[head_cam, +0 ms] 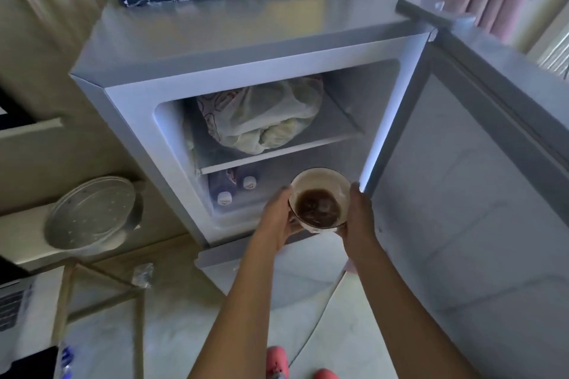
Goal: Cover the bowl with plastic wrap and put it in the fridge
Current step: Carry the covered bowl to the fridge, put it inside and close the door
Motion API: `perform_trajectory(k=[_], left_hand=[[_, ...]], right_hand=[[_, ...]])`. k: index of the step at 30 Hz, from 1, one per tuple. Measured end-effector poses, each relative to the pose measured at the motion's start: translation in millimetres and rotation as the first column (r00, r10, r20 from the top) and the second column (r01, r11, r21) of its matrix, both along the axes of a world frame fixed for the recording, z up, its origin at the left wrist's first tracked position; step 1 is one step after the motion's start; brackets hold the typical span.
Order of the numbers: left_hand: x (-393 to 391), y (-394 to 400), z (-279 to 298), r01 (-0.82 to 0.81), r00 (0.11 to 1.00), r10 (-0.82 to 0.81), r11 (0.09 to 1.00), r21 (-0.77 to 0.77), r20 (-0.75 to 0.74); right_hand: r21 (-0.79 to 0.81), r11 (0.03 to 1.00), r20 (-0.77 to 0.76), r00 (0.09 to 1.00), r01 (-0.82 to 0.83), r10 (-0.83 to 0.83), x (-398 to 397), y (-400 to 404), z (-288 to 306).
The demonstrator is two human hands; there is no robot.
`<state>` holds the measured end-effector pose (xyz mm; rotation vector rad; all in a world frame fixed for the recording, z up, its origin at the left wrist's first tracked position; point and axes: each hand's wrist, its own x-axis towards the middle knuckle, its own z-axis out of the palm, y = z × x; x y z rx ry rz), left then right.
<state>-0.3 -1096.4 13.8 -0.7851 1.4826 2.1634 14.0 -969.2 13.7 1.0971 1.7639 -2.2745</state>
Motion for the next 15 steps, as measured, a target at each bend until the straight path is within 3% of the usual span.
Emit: perform_trajectory(k=[5,9,15], left_hand=[[-29,-7,-20,-0.087,0.995,0.088,0.996,0.020,-0.037],[-56,-14,-30,-0.149,0.989,0.149,0.987,0.055,0.012],[-89,-22,-40,-0.244,0.970,0.236,0.951,0.191,0.063]], right_hand=[[0.033,0.999,-0.007,0.999,-0.033,0.034,-39,-12,-11],[0.156,0.987,-0.045,0.998,-0.032,0.040,-67,-21,-17],[-0.061,0.997,-0.007,0.999,-0.039,0.038,-96,-25,-27]])
